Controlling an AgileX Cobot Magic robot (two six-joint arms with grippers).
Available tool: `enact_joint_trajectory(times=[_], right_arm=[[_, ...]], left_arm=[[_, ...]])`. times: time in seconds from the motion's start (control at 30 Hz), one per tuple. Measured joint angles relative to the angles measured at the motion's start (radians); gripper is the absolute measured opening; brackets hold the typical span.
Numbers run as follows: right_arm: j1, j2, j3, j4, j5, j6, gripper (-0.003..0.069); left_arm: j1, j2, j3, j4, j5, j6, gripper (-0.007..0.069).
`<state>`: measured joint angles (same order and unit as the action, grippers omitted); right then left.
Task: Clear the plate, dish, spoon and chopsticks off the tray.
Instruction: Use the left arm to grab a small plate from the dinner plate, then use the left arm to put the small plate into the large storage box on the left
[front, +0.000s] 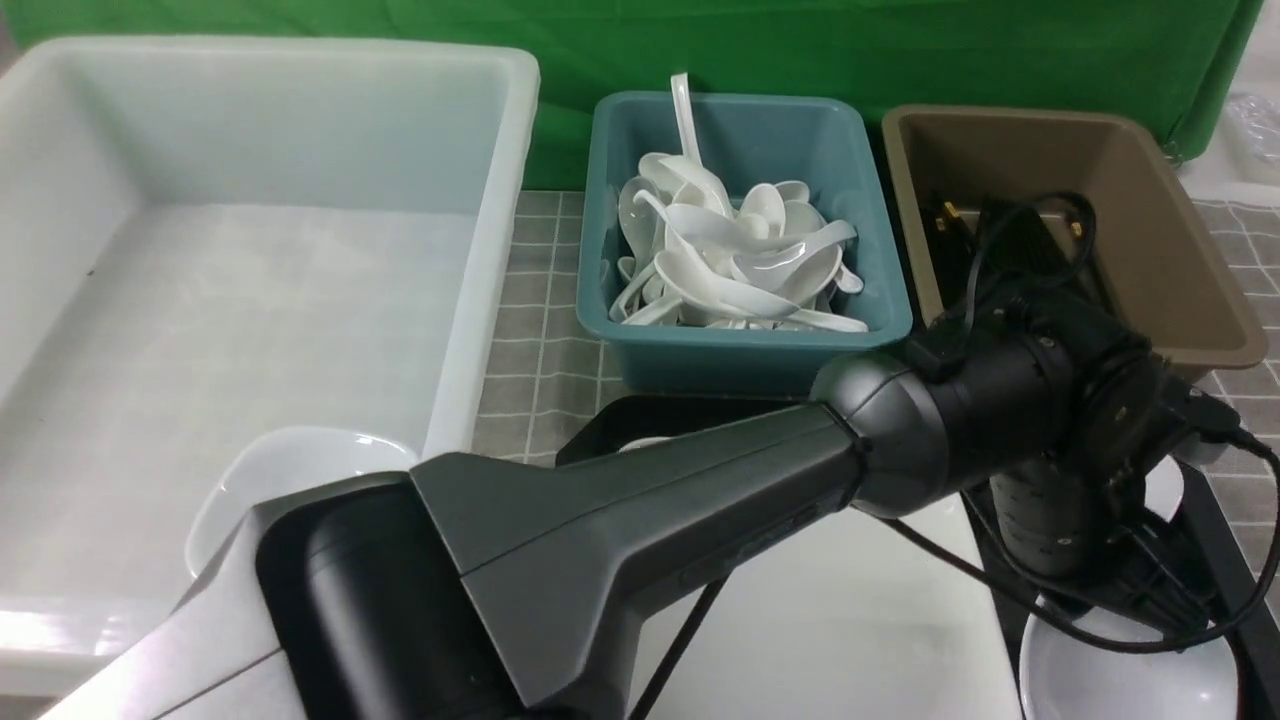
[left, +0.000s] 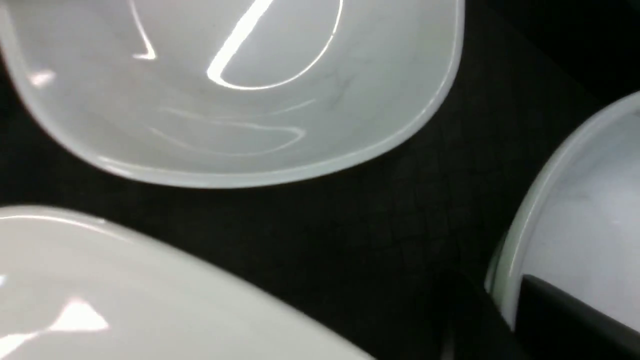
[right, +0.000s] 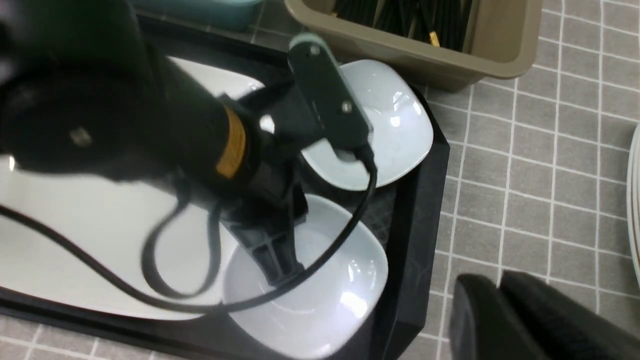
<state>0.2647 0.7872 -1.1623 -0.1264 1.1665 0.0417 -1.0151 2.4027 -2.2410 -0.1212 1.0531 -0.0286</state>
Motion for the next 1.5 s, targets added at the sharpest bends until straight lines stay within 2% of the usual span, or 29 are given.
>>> enact_joint_trajectory(times=[0.2, 0.3, 0.37, 0.4, 0.5, 0.63, 0.67, 0.8, 0.93, 1.0, 1.13, 1.2, 1.27, 1.4, 1.5], right_arm=[[0.000, 0.000, -0.001, 0.011, 0.000, 0.000, 0.0091], [0.000, 0.000, -0.026, 0.080, 0.000, -0.021, 0.0090], [0.000, 0.000, -0.064, 0.175, 0.000, -0.073, 0.0064], [0.000, 0.000, -0.064, 0.175, 0.000, -0.073, 0.0064], [0.000, 0.000, -0.093, 0.331, 0.000, -0.125, 0.0023], [0.000, 0.028, -0.096, 0.447, 0.000, -0.194, 0.0020], [0.000, 0.052, -0.099, 0.510, 0.000, -0.231, 0.0020], [0.000, 0.139, -0.100, 0.648, -0.001, -0.318, 0.0020], [0.000, 0.217, -0.108, 0.683, -0.002, -0.357, 0.0020], [0.016, 0.255, -0.121, 0.684, -0.004, -0.383, 0.0020], [0.122, 0.328, -0.130, 0.681, -0.064, -0.404, 0.0020], [0.160, 0.346, -0.130, 0.677, -0.089, -0.405, 0.0020], [0.229, 0.386, -0.130, 0.672, -0.152, -0.408, 0.0020], [0.331, 0.422, -0.130, 0.671, -0.258, -0.408, 0.0020], [0.398, 0.445, -0.133, 0.670, -0.335, -0.408, 0.0020]], left_arm=[[0.021, -0.053, -0.089, -0.066, 0.068, 0.029, 0.0033], [0.032, -0.090, -0.115, -0.085, 0.102, 0.029, 0.0034], [0.058, -0.115, -0.130, -0.112, 0.148, 0.038, 0.0034], [0.058, -0.115, -0.130, -0.112, 0.148, 0.038, 0.0034], [0.148, -0.175, -0.137, -0.181, 0.170, 0.050, 0.0034], [0.260, -0.244, -0.134, -0.210, 0.171, 0.042, 0.0034], [0.310, -0.281, -0.120, -0.219, 0.170, 0.040, 0.0034], [0.439, -0.449, 0.035, -0.224, 0.164, 0.036, 0.0034], [0.525, -0.602, 0.221, -0.198, 0.165, 0.051, 0.0034], [0.600, -0.700, 0.372, -0.184, 0.167, 0.052, 0.0034], [0.793, -0.884, 0.663, -0.147, 0.138, 0.077, 0.0034], [0.845, -0.914, 0.719, -0.141, 0.121, 0.083, 0.0034], [0.969, -0.962, 0.828, -0.138, 0.085, 0.122, 0.0034], [1.080, -0.963, 0.930, -0.161, 0.058, 0.228, 0.0034], [1.127, -0.928, 0.972, -0.171, 0.014, 0.364, 0.0034]])
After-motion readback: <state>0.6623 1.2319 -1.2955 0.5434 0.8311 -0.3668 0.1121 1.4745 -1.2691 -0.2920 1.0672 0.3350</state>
